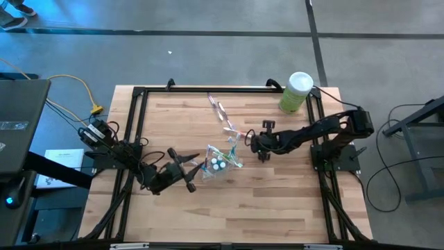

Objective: Pick & Place toothbrushing station
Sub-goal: Put the orange toothbrush into the transparent organizer

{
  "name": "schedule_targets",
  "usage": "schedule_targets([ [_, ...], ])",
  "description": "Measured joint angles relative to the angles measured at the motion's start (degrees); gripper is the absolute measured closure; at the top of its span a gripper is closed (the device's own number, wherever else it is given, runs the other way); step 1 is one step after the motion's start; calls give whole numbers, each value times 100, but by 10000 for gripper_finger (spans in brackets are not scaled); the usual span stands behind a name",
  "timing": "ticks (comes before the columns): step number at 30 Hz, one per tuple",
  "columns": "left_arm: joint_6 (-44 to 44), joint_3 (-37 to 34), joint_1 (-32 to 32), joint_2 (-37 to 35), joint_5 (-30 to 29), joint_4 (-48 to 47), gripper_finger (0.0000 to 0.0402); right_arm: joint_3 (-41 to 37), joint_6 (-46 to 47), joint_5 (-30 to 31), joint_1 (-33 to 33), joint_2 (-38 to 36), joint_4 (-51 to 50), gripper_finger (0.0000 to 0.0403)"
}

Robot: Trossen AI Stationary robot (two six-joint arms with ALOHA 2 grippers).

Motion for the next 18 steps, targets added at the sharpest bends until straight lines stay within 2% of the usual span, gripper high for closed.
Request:
schedule_targets([
  [4, -118, 0, 74, -2, 26, 0, 236, 9, 132, 309, 157, -336, -129, 400],
  [8, -104, 0, 78, 0, 26, 0, 236, 9, 281, 339, 336, -823, -246, 400],
  [11, 55, 0, 78, 0, 28, 0, 236, 9, 236, -206, 366, -1071, -81, 400],
  [18, 125, 0, 78, 0, 30, 0, 236, 20, -162, -1334, -127, -905, 1572, 399],
])
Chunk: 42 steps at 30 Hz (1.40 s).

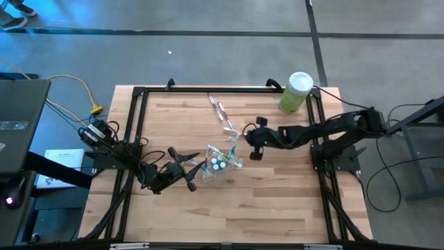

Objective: Pick & Place toothbrushing station
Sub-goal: Put the orange toothbrush into the transparent organizer

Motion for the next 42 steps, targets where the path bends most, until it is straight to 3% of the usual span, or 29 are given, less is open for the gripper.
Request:
schedule_targets([
  [8, 4, 2, 0, -1, -4, -13, 236, -7, 407, -798, -645, 10, 337, 399],
  [12, 7, 2, 0, 0, -6, -17, 236, -9, 728, -865, -780, 9, 507, 378],
  [22, 8, 2, 2, 0, -3, -20, 236, -10, 814, -830, -962, 162, 511, 193],
  [26, 9, 2, 42, -2, 38, -20, 236, -11, 733, -1065, -1251, 490, 799, 144],
  [35, 26, 2, 42, -2, 34, -20, 236, -13, 197, -1849, -1618, 1614, 2003, 131],
  [42, 151, 2, 42, -2, 5, -20, 236, -8, -237, -1903, -1623, 2425, 2888, 131],
])
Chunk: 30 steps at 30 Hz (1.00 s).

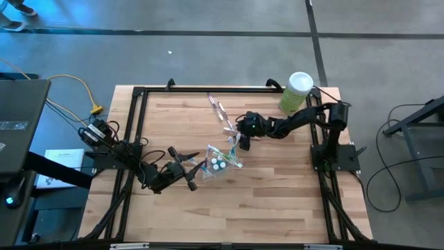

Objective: Pick & Place toothbrushing station
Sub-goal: Put the orange toothbrush into the transparent organizer

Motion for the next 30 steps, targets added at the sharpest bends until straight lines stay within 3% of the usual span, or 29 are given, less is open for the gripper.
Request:
schedule_targets([
  [3, -2, 0, 0, 2, -2, -2, 236, 9, 9, -48, -85, 188, 9, 139],
  [6, 22, 0, 0, 1, -4, -3, 236, 23, 72, -79, -120, 256, -129, 175],
  [14, 17, 0, 0, 2, -2, -2, 236, 23, -55, -29, -110, 265, -294, 378],
  [23, 13, 0, 0, 2, -4, -2, 236, 17, -123, 1059, 18, 132, -467, 381],
  [30, 344, 0, 0, 2, -32, -2, 236, -41, -185, 2812, 584, -614, -1833, 382],
])
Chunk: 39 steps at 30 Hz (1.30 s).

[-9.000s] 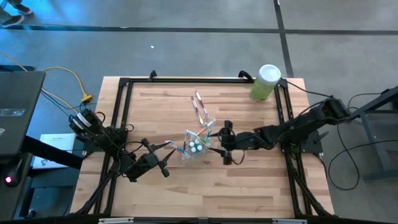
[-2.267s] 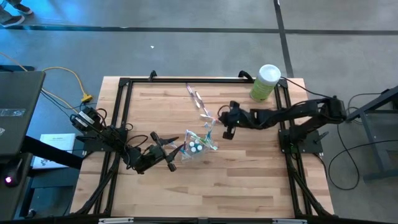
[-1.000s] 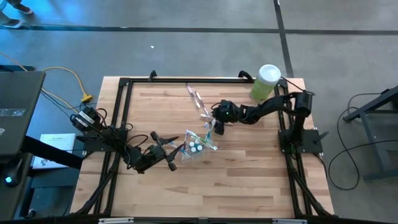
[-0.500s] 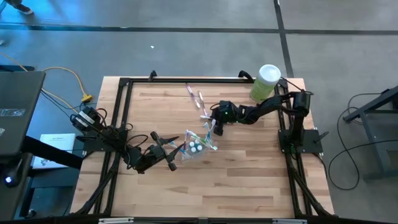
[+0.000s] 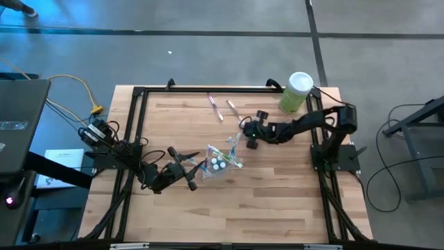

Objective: Pick & Place toothbrushing station
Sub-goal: Put the orange toothbrush into the transparent organizer

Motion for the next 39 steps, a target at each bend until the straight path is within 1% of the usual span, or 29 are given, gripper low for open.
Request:
schedule_targets([
  [2, 163, 0, 0, 0, -128, 1, 236, 3, 50, 460, 198, -291, -420, 382],
  [4, 589, 0, -3, 0, -248, 2, 236, 18, 159, 885, 418, -599, -755, 382],
  [6, 1081, -2, -78, 0, -440, 7, 236, 19, 339, 1174, 621, -872, -1191, 382],
  [8, 1193, -2, -199, 0, -521, 11, 236, 14, 500, 1414, 846, -1132, -1454, 382],
  [10, 1298, -2, -301, 0, -437, 30, 236, 18, 631, 1613, 1084, -1406, -1650, 382],
  [14, 1768, -2, -484, 0, -431, 26, 236, 23, 690, 1771, 1568, -1832, -1783, 382],
  [22, 1741, -2, -601, 0, -378, 26, 236, 28, 766, 1989, 2424, -2530, -1675, 382],
  [24, 1738, -2, -601, 0, -206, 26, 236, 27, 760, 1999, 2668, -2724, -1656, 382],
  [27, 1724, -2, -606, -26, 182, 26, 236, 36, 543, 2029, 3075, -2916, -1260, 382],
  [33, 1269, -2, -616, -263, 1222, 30, 236, 34, -454, 2008, 3878, -3031, -82, 382],
  [36, 951, -2, -565, -372, 1829, 30, 236, 34, -974, 1780, 4130, -2982, 590, 382],
  [39, 677, -2, -448, -407, 2118, 21, 236, 34, -1353, 1402, 4274, -2962, 1049, 382],
])
